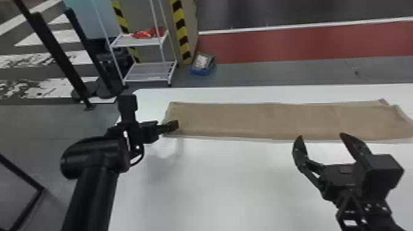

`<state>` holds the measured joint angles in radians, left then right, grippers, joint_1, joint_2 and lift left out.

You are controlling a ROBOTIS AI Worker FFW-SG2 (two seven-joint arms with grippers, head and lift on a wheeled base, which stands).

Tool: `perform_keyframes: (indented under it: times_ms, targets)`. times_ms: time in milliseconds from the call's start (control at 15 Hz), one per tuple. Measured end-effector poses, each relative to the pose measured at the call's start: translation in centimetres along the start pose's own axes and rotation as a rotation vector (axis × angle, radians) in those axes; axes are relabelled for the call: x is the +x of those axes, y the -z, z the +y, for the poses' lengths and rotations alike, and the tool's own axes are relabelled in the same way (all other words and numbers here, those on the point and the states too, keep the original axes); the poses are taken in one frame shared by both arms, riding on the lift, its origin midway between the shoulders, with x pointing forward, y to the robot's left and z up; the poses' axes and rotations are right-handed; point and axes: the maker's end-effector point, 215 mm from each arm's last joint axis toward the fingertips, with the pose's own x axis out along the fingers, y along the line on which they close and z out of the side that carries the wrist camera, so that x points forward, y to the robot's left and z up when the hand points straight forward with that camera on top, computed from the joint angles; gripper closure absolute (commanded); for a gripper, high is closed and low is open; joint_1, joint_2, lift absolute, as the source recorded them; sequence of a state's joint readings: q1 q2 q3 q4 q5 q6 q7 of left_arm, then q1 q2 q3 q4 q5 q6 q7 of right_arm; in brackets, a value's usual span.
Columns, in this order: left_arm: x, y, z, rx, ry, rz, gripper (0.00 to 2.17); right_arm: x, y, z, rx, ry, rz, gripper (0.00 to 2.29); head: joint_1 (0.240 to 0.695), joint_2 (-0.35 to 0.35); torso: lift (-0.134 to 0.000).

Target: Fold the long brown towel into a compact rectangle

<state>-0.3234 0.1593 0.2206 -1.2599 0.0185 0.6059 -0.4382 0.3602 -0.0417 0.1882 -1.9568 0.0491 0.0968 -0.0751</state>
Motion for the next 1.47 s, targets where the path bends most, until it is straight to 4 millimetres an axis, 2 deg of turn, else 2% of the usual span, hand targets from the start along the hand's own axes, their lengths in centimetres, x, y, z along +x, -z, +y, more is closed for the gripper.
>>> perform_keyframes:
  times_ms: [67, 133, 200, 267, 333, 400, 467, 667, 867, 1067, 1333, 1467]
  targets:
    - [0.1, 0.3, -0.2, 0.001, 0.007, 0.008, 0.59, 0.0, 0.0, 0.0, 0.000, 0.000, 0.001, 0.10, 0.695, 0.186, -0.123]
    - [0.1, 0.6, -0.5, 0.004, 0.029, 0.018, 1.08, 0.1, 0.0, 0.0, -0.001, -0.001, 0.000, 0.10, 0.695, 0.184, -0.123]
    - [0.0, 0.8, -1.0, 0.009, 0.055, 0.028, 1.45, 0.1, 0.0, 0.1, 0.000, -0.002, 0.001, 0.10, 0.695, 0.181, -0.123]
    - [0.0, 1.1, -1.2, 0.010, 0.066, 0.038, 1.66, 0.1, 0.0, 0.1, 0.000, -0.002, 0.001, 0.10, 0.695, 0.176, -0.123]
    - [-0.1, 1.7, -1.2, 0.004, 0.069, 0.052, 1.75, 0.1, 0.0, 0.1, 0.000, -0.003, 0.001, 0.10, 0.695, 0.177, -0.123]
    - [-0.2, 2.3, -1.2, -0.003, 0.071, 0.063, 2.00, 0.2, 0.0, 0.1, 0.000, -0.003, 0.001, 0.10, 0.695, 0.177, -0.123]
    - [-0.4, 2.8, -1.3, -0.010, 0.080, 0.068, 2.15, 0.2, 0.1, 0.2, 0.000, -0.004, 0.001, 0.10, 0.695, 0.178, -0.123]
    - [-1.5, 3.1, -1.7, -0.012, 0.113, 0.056, 2.15, 0.1, 0.2, 0.2, 0.001, -0.004, 0.003, 0.10, 0.695, 0.178, -0.123]
    - [-4.6, 2.4, -0.8, -0.018, 0.155, 0.001, 2.15, 0.1, 0.2, 0.3, 0.003, -0.006, 0.003, 0.10, 0.695, 0.193, -0.123]
    - [-8.4, 2.2, 1.8, -0.028, 0.156, -0.053, 2.15, 0.2, 0.3, 0.7, 0.004, -0.014, 0.003, 0.10, 0.695, 0.227, -0.123]
    - [-12.7, 1.5, 7.6, -0.037, 0.083, -0.101, 2.15, 0.3, 0.5, 1.1, 0.003, -0.022, 0.007, 0.10, 0.695, 0.308, -0.123]
    - [-14.2, 0.5, 9.5, -0.041, 0.053, -0.122, 2.15, 0.4, 0.6, 1.3, 0.003, -0.025, 0.009, 0.10, 0.695, 0.343, -0.123]
